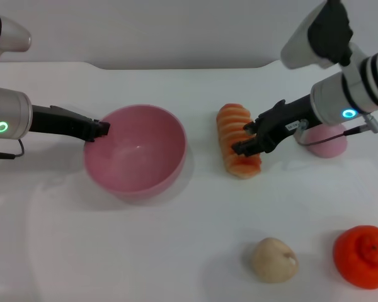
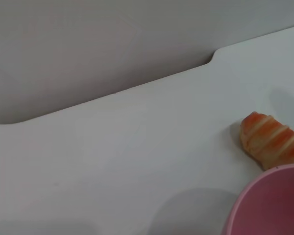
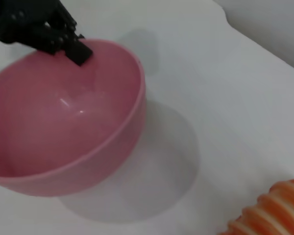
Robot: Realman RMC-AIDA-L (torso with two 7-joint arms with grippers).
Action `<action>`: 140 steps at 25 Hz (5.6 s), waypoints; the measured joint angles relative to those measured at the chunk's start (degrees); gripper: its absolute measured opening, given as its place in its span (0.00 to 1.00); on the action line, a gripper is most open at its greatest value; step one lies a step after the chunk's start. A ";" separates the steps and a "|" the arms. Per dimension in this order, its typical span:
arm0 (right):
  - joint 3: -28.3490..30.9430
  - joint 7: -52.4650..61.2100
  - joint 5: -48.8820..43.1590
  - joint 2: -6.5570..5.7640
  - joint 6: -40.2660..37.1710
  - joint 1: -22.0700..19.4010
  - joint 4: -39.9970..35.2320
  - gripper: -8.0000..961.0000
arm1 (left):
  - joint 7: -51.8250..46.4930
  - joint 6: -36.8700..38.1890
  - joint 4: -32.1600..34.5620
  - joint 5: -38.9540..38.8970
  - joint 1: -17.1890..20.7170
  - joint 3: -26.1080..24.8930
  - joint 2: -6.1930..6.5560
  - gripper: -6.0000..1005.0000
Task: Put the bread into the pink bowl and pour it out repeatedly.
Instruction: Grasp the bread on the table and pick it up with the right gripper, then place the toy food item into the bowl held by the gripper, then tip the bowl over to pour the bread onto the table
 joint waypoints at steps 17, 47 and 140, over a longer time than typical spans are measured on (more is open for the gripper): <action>-0.95 -2.18 -1.50 2.50 9.47 -1.56 2.30 0.57 | -0.52 0.32 -0.17 -0.32 -0.74 0.00 0.00 0.05; -3.96 -1.93 -0.75 3.30 14.68 -1.75 6.72 0.44 | -0.43 0.61 -1.05 -0.42 -0.53 0.79 -0.17 0.06; -29.06 -2.18 13.28 3.85 22.35 -17.23 -32.78 0.32 | -0.08 0.28 -1.58 -1.89 -2.30 0.79 0.09 0.07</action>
